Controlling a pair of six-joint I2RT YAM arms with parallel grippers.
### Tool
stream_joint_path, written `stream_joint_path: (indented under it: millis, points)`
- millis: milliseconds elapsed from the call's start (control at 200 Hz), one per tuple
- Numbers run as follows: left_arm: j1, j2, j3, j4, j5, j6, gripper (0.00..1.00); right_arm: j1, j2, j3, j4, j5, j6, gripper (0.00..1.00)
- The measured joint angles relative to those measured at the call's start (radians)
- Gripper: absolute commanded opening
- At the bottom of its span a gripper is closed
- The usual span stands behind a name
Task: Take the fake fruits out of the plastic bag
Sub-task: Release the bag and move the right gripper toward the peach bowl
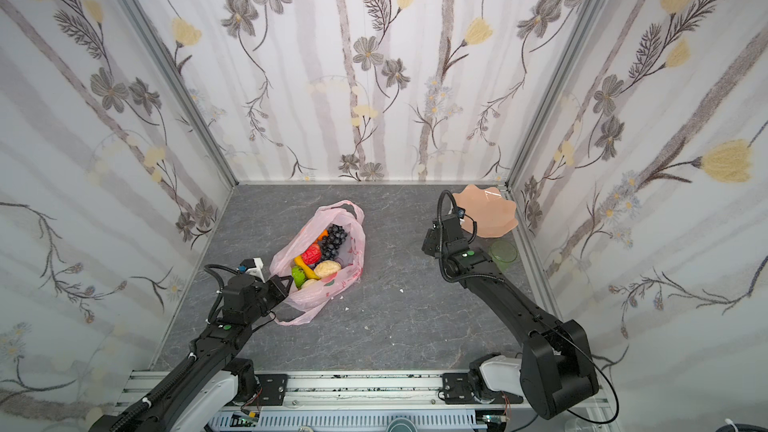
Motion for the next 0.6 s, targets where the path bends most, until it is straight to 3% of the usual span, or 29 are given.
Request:
stream_joint_path:
  millis: [385, 600]
  points:
    - [-0.004, -0.015, -0.012, 0.0, -0.006, 0.013, 0.0, -0.172, 0.069, -0.003, 0.071, -0.052, 0.246, 0.69]
    - [-0.006, -0.029, -0.019, 0.001, -0.006, 0.018, 0.0, -0.189, 0.235, 0.14, 0.093, -0.049, 0.311, 0.69]
